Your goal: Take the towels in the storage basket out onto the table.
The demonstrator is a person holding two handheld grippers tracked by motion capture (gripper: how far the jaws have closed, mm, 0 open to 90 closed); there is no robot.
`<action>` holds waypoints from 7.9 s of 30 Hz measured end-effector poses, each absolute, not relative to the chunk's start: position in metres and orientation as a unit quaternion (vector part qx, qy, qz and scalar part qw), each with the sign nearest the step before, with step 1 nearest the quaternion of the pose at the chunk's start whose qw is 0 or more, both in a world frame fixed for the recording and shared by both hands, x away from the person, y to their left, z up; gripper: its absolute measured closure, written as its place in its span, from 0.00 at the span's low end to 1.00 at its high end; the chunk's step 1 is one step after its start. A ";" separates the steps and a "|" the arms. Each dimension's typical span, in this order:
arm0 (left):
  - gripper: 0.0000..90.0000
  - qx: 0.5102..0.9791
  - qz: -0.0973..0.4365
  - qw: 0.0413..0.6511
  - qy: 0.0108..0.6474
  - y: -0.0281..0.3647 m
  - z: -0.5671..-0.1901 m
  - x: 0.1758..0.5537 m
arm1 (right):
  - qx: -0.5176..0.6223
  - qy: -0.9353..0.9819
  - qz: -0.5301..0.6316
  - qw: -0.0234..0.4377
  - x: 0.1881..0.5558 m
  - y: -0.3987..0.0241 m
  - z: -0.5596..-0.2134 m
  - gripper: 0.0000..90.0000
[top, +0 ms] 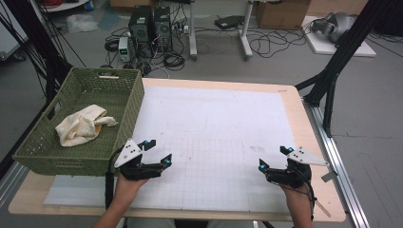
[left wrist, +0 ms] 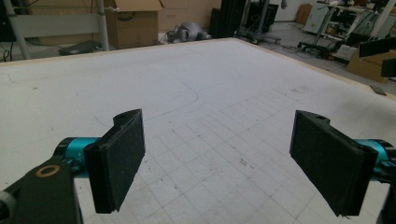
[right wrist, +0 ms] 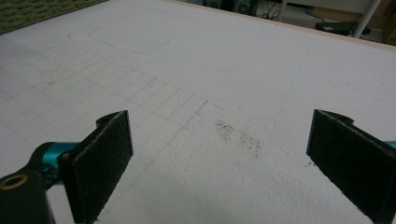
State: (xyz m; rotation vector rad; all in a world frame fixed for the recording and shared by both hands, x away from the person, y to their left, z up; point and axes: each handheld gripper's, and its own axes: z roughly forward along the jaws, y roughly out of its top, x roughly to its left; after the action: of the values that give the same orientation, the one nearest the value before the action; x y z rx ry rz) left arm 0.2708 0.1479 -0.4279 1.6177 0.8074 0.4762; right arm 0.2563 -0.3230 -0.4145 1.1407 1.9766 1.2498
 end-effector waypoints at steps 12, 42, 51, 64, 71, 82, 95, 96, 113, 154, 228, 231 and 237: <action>0.19 0.694 0.225 0.593 0.343 0.146 -0.419 0.263 | 0.406 0.747 0.461 0.253 0.272 -0.318 -0.414 0.07; 0.19 0.685 0.225 0.605 0.337 0.168 -0.364 0.265 | 0.387 0.772 0.451 0.226 0.265 -0.295 -0.411 0.07; 0.20 0.681 0.247 0.602 0.336 0.194 -0.331 0.275 | 0.395 0.764 0.459 0.222 0.261 -0.303 -0.411 0.07; 0.19 0.656 0.282 0.586 0.382 0.262 -0.311 0.310 | 0.402 0.758 0.461 0.227 0.255 -0.309 -0.411 0.07; 0.19 0.649 0.296 0.556 0.426 0.292 -0.315 0.331 | 0.403 0.755 0.463 0.230 0.254 -0.308 -0.411 0.07; 0.19 0.658 0.295 0.462 0.516 0.336 -0.341 0.367 | 0.403 0.761 0.456 0.225 0.256 -0.306 -0.414 0.07; 0.21 0.662 0.277 0.300 0.628 0.362 -0.384 0.398 | 0.403 0.765 0.449 0.224 0.257 -0.306 -0.416 0.07; 0.21 0.664 0.269 0.292 0.634 0.362 -0.387 0.399 | 0.404 0.764 0.450 0.224 0.257 -0.306 -0.416 0.07; 0.24 0.684 0.190 0.169 0.684 0.365 -0.416 0.406 | 0.401 0.771 0.444 0.220 0.257 -0.307 -0.418 0.07; 0.76 0.568 0.307 0.479 0.595 0.377 -0.329 0.344 | 0.420 0.758 0.450 0.216 0.254 -0.315 -0.415 0.07; 0.70 0.794 0.074 0.516 0.314 0.035 -0.413 0.326 | 0.409 0.753 0.463 0.226 0.259 -0.308 -0.414 0.07; 0.58 0.799 0.074 0.499 0.328 0.030 -0.423 0.329 | 0.411 0.754 0.460 0.224 0.260 -0.308 -0.415 0.07; 0.32 0.790 0.090 0.497 0.348 0.041 -0.423 0.331 | 0.413 0.756 0.458 0.221 0.260 -0.308 -0.416 0.07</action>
State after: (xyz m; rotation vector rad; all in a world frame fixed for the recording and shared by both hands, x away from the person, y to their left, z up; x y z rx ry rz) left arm 0.3306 0.0406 -0.4225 1.9115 0.8430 0.2176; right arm 0.2599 -0.3083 -0.4163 1.1408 2.0897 1.2669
